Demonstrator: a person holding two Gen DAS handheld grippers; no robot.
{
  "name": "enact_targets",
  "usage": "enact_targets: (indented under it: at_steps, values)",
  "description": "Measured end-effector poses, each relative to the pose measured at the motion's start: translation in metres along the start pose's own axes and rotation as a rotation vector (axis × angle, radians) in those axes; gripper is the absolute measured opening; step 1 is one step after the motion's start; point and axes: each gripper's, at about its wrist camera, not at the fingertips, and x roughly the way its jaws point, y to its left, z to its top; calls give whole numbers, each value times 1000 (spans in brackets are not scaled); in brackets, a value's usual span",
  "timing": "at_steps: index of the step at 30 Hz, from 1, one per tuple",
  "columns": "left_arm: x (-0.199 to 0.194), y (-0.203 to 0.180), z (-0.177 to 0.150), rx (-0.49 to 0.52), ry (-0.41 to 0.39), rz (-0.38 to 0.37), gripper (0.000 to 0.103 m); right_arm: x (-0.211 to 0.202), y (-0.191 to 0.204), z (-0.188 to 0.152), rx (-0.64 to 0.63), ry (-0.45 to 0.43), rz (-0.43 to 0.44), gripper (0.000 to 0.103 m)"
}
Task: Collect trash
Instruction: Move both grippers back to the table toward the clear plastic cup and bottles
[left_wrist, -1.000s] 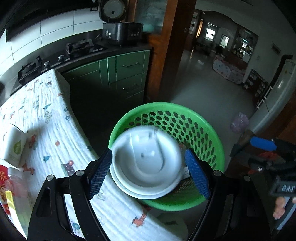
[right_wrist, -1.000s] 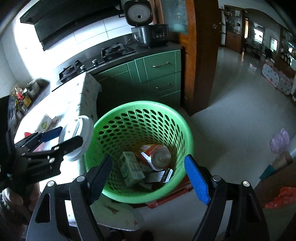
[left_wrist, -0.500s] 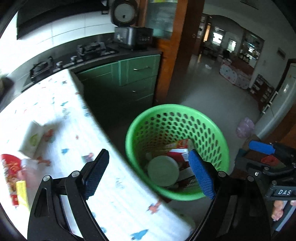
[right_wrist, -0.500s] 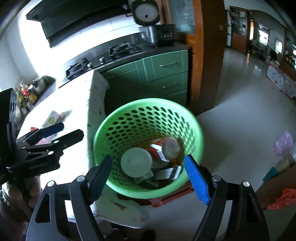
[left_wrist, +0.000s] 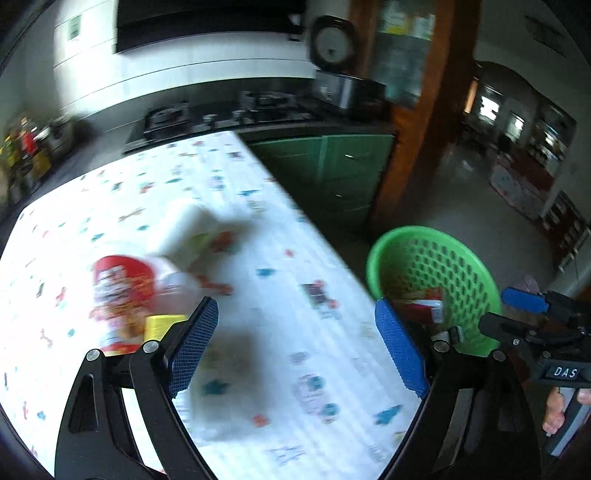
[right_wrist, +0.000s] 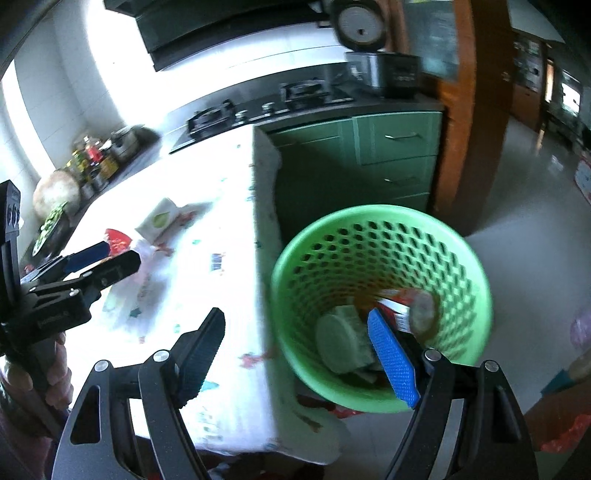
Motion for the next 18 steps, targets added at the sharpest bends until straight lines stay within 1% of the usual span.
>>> enact_targets:
  at_steps: [4,8,10,14,18]
  values:
    - [-11,41,-4,-68,-7,67,85,11,24,6,-39,11,35,77]
    - [-18,83,-12,-142,4,130,85,21,48,11,-73,22,69,77]
    - [-20,101,-19,-181,17,150,85,24,60,12,-94,28,83,77]
    - [-19,131,-37,-259,57,153,85,33,82,16,-125,38,112,77]
    - [-15,149,-55,-313,95,127,85,40,101,19,-151,49,133,77]
